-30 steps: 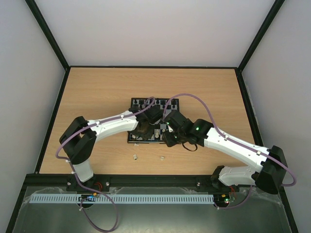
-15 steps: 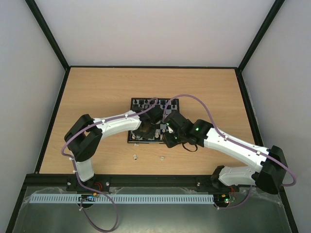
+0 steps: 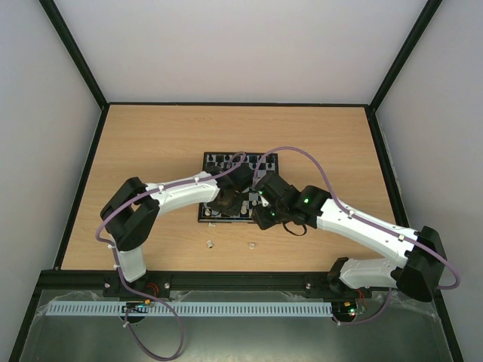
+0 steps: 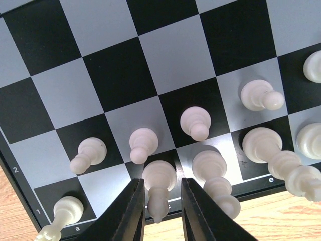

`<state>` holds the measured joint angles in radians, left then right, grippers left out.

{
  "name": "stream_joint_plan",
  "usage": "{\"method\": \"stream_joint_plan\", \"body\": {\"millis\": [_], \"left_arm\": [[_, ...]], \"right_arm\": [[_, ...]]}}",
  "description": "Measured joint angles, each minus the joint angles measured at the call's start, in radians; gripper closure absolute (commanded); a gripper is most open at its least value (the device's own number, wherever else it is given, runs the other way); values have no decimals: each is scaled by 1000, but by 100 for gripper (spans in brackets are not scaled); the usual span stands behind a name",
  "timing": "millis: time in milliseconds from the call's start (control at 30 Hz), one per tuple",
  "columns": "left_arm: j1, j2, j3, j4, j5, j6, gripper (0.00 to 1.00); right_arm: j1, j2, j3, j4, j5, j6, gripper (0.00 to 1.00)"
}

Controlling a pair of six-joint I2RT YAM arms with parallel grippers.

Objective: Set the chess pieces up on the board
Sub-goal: Place the chess piece on the chessboard.

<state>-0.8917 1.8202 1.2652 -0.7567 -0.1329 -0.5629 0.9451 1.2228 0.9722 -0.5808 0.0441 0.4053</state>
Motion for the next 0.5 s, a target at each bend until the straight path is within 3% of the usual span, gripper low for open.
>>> {"method": "stream_joint_plan", "body": {"millis": [500], "left_arm": [[0, -34, -8, -25, -10, -15, 68]], "right_arm": [[0, 0, 0, 3, 0, -2, 60]]}}
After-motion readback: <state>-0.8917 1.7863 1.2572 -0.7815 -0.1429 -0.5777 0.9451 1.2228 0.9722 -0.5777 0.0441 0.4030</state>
